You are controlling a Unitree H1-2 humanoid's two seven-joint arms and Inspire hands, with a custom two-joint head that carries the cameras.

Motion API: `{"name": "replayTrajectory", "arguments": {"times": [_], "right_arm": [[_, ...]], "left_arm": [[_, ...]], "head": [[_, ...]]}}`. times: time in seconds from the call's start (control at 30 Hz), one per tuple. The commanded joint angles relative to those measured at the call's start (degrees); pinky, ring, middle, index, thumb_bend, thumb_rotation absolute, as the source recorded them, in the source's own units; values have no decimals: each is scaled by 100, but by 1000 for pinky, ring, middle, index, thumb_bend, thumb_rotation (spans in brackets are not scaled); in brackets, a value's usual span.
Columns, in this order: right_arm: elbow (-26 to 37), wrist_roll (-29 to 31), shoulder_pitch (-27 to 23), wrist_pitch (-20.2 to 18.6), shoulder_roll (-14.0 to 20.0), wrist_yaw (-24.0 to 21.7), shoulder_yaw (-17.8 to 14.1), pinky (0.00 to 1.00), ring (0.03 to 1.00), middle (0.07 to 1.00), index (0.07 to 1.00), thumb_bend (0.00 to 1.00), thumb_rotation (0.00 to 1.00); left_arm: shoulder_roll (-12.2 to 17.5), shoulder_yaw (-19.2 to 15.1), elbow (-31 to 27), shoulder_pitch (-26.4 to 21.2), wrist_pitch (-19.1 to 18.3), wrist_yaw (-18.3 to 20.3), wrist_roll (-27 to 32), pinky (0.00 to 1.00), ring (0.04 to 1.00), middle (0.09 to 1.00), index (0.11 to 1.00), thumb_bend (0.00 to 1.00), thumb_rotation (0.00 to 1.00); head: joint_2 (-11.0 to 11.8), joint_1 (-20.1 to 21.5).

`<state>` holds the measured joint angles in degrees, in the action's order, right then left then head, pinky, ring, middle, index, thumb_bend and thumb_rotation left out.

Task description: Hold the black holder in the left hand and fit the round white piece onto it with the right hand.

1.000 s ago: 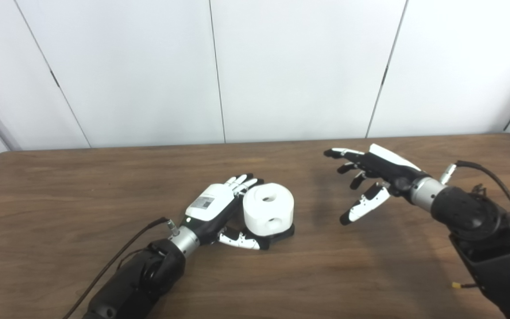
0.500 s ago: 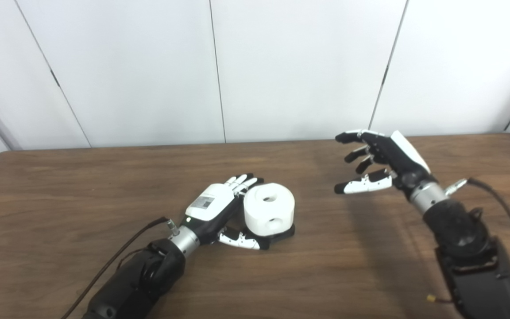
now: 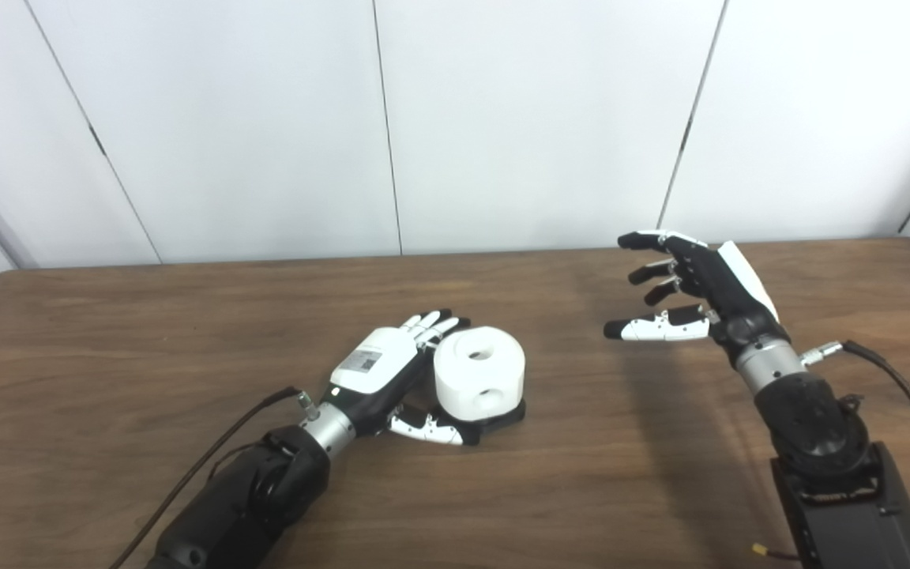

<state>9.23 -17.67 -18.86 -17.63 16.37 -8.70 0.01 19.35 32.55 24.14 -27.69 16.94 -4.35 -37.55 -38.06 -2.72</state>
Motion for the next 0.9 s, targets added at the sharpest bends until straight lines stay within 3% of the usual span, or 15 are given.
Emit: {"name": "replayTrajectory", "arguments": {"times": [0.0, 0.47, 0.5, 0.53, 0.6, 0.73, 0.87], "right_arm": [[70, 57, -119, 222, 28, 131, -43, 525, 650, 820, 731, 707, 0], [69, 124, -143, 232, 72, 79, -15, 505, 641, 817, 726, 737, 0], [68, 123, -148, 228, 70, 79, -11, 503, 641, 814, 725, 740, 0], [68, 129, -151, 223, 69, 76, -9, 499, 641, 815, 726, 741, 0], [68, 137, -156, 213, 63, 76, -7, 500, 642, 815, 727, 743, 0], [75, 163, -161, 199, 52, 74, -9, 502, 647, 813, 726, 748, 0], [73, 111, -138, 269, 78, 91, 27, 501, 640, 805, 728, 747, 0]], "left_arm": [[169, 153, 284, 178, -193, 502, -315, 1000, 1000, 959, 481, 525, 68], [157, 108, 270, 186, -236, 569, -232, 1000, 1000, 981, 491, 523, 74], [160, 103, 258, 189, -246, 557, -251, 1000, 1000, 989, 577, 776, 161], [163, 101, 246, 192, -262, 543, -280, 1000, 1000, 994, 621, 872, 204], [187, 112, 199, 193, -332, 527, -381, 994, 1000, 999, 705, 970, 269], [272, 77, 23, 230, -553, 623, -490, 979, 1000, 1000, 851, 1000, 351], [344, -72, -232, 327, -879, 810, -462, 991, 1000, 1000, 965, 1000, 368]], "head": [[-6, -7], [-10, 5], [-12, 5], [-13, 6], [-5, 12], [3, 0], [0, -34]]}}
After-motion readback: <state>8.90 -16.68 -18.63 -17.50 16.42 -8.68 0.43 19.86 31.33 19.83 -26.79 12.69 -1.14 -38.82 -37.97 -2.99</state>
